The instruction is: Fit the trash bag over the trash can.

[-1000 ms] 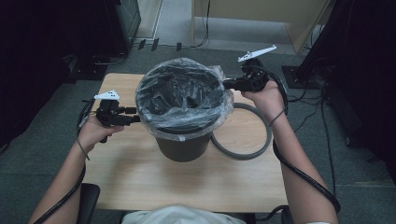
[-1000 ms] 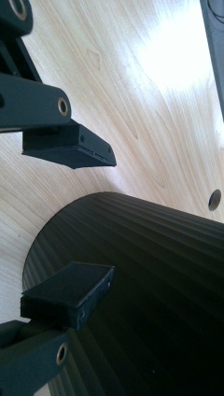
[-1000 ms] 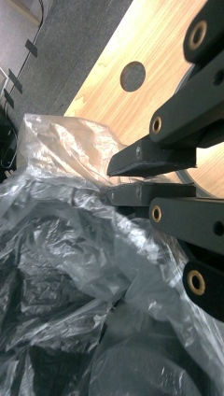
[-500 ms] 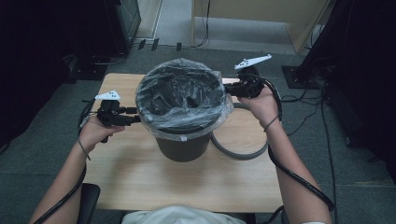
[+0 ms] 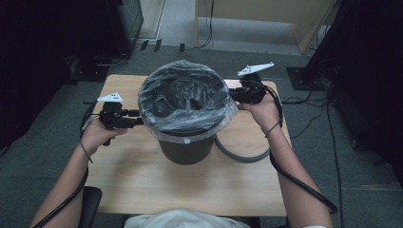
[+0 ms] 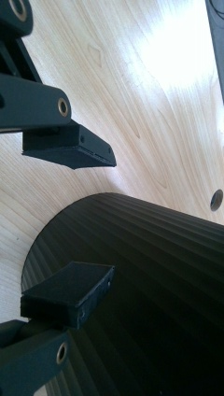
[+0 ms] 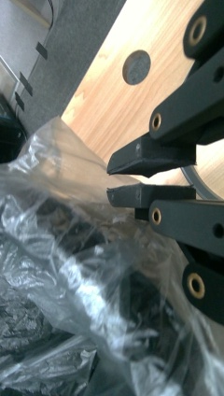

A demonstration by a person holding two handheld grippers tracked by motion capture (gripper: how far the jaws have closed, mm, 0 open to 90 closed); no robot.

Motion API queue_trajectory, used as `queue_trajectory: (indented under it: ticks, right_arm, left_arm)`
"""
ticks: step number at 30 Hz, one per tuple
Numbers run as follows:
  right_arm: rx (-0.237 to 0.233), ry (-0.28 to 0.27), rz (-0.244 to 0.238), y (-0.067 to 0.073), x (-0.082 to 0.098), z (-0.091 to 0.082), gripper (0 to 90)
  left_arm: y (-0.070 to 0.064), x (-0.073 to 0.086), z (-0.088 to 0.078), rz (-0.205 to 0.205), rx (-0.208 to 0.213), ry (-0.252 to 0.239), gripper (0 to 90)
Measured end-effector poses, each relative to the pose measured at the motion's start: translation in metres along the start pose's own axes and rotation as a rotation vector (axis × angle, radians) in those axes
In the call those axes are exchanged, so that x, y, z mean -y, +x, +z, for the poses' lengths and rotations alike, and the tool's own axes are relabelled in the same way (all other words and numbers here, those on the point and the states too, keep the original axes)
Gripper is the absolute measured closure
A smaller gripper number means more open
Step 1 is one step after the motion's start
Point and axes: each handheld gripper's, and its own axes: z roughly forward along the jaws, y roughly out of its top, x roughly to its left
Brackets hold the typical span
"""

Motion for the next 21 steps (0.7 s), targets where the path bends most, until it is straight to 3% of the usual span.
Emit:
queue_trajectory:
  ticks: [6, 7, 8, 10, 15, 21]
  right_arm:
    - [-0.019, -0.073, 0.019, -0.005, 0.004, -0.006, 60.7]
    - [-0.019, -0.073, 0.019, -0.005, 0.004, -0.006, 60.7]
    - [-0.006, -0.08, 0.026, -0.008, 0.009, -0.007, 52.5]
    - [-0.003, -0.095, 0.048, -0.013, 0.015, -0.01, 47.0]
    - [0.009, -0.11, 0.083, -0.024, 0.029, -0.017, 46.7]
    - [0.018, -0.117, 0.058, -0.027, 0.035, -0.019, 47.0]
  left_arm:
    - [0.0, 0.0, 0.001, 0.009, -0.002, -0.001, 40.1]
    - [0.0, 0.0, 0.001, 0.009, -0.002, -0.001, 40.1]
    - [0.0, 0.001, 0.0, 0.012, -0.004, 0.0, 40.1]
    - [0.0, 0.001, 0.0, 0.013, -0.007, -0.001, 40.1]
    - [-0.001, 0.001, 0.001, 0.012, -0.01, -0.005, 40.1]
    - [-0.002, 0.001, 0.003, 0.028, -0.011, 0.002, 40.0]
